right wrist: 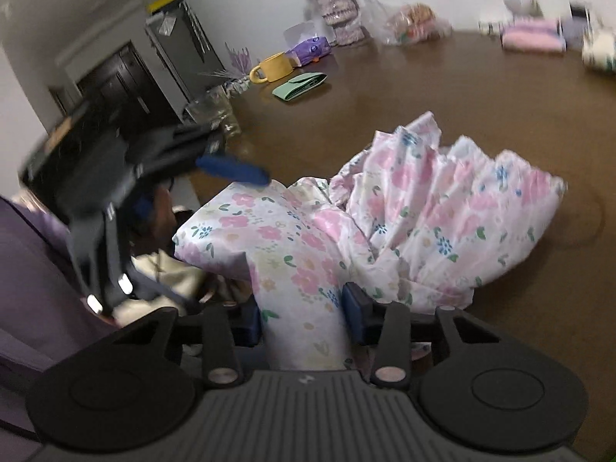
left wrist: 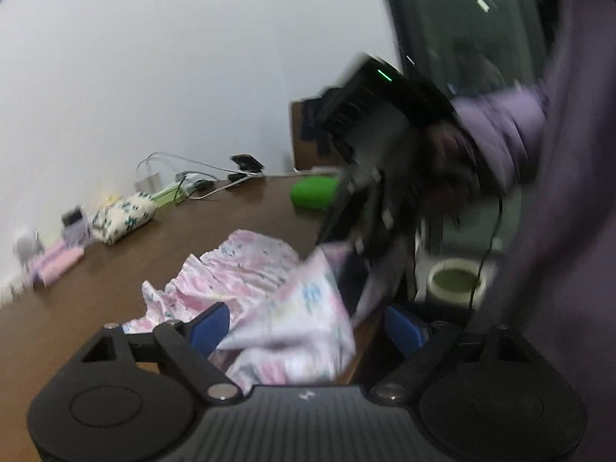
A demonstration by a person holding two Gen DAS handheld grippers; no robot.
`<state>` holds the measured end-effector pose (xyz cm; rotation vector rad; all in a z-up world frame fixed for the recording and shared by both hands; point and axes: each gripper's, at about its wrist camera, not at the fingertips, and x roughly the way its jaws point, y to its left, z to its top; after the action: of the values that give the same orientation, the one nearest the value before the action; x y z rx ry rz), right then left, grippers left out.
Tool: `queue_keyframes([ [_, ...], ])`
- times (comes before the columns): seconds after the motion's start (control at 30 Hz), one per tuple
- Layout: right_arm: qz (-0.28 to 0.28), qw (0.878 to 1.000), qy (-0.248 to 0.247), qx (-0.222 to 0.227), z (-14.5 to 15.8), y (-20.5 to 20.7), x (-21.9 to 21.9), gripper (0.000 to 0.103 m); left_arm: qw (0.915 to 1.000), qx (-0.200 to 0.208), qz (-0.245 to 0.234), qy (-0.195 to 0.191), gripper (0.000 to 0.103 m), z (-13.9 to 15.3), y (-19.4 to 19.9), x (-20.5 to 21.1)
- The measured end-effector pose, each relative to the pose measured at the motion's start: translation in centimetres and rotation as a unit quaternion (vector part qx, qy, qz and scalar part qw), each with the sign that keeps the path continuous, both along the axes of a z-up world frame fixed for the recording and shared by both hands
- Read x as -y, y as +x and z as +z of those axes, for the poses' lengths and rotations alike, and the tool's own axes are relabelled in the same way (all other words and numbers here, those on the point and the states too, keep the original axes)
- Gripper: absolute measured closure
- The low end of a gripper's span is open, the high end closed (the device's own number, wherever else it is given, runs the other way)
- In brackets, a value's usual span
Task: Fold clothes
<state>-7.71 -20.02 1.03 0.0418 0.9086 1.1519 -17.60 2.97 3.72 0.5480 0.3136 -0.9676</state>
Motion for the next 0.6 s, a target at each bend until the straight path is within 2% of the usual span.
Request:
queue_keyframes([
  [0.1, 0.004, 0.999, 0.015, -0.035, -0.3, 0.5, 0.4, 0.064, 0.9974, 0.048, -0.01, 0.052, 0.016, -1.4, -0.2, 0.9],
  [0.2, 0.007, 0.998, 0.029, -0.063, -0.7, 1.0, 0.7, 0.065, 0.9947, 0.055, -0.035, 0.079, 0.016, -2.5, 0.0, 1.4],
  [0.23, 0.008, 0.997, 0.034, -0.074, -0.8, 1.1, 0.8, 0.065, 0.995, 0.045, -0.04, 0.08, 0.018, -2.5, 0.4, 1.5],
  [0.3, 0.011, 0.995, 0.044, -0.094, -1.1, 1.4, 0.9, 0.065, 0.9958, 0.014, -0.047, 0.077, 0.029, -2.4, 1.2, 1.6],
  [0.37, 0.016, 0.993, 0.047, -0.105, -1.2, 1.3, 0.7, 0.065, 0.9959, -0.024, -0.052, 0.07, 0.046, -2.2, 2.2, 1.7],
  [0.4, 0.017, 0.993, 0.045, -0.104, -1.1, 1.0, 0.6, 0.064, 0.9956, -0.048, -0.052, 0.061, 0.048, -2.1, 2.7, 1.7],
  [0.47, 0.016, 0.995, 0.044, -0.09, -0.6, 0.3, 0.5, 0.054, 0.9943, -0.083, -0.051, 0.045, 0.063, -2.0, 3.6, 1.5],
  [0.5, 0.014, 0.996, 0.044, -0.074, -0.1, -0.1, 0.6, 0.051, 0.9931, -0.1, -0.05, 0.036, 0.066, -1.9, 4.0, 1.3],
  [0.57, 0.018, 0.998, 0.049, -0.031, 0.8, -1.4, 1.2, 0.026, 0.9892, -0.139, -0.046, 0.014, 0.074, -1.5, 5.1, 0.8],
  [0.6, 0.019, 0.999, 0.046, 0.003, 1.2, -2.3, 1.5, 0.021, 0.9858, -0.162, -0.043, 0.0, 0.075, -1.3, 5.7, 0.5],
])
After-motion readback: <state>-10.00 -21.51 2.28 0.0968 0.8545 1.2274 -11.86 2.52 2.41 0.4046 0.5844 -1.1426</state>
